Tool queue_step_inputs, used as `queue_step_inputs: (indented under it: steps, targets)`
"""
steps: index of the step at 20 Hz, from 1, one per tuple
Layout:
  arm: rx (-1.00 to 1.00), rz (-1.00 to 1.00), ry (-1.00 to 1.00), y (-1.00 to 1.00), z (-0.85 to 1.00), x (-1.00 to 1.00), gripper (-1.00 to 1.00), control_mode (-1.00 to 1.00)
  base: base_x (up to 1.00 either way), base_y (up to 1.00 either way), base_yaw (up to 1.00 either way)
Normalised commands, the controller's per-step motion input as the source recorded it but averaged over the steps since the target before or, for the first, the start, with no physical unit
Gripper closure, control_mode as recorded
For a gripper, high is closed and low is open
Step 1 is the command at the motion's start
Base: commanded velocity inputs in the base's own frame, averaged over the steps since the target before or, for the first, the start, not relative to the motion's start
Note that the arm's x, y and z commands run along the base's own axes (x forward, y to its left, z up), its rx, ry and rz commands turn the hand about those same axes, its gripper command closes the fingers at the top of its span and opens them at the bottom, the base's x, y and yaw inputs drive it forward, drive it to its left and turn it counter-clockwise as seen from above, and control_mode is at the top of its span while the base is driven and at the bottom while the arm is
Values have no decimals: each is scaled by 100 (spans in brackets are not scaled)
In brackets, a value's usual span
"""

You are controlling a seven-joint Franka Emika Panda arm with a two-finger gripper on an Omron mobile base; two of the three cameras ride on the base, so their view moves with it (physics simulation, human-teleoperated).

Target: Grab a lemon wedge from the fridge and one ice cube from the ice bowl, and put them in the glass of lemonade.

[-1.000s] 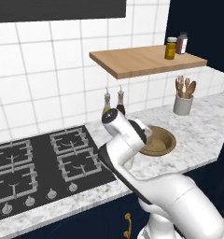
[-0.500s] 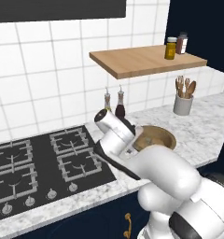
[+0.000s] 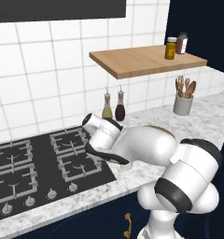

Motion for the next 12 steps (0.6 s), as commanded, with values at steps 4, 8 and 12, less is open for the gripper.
queue_step_inputs:
  steps: [4, 8, 12]
  targets:
    - [-4, 0, 0, 0, -27, 0, 100, -100, 0, 0, 0]
    - [-2, 0, 0, -3, -15, 3, 100, -100, 0, 0, 0]
    - [0, 0, 0, -15, -1, 7, 100, -100, 0, 0, 0]
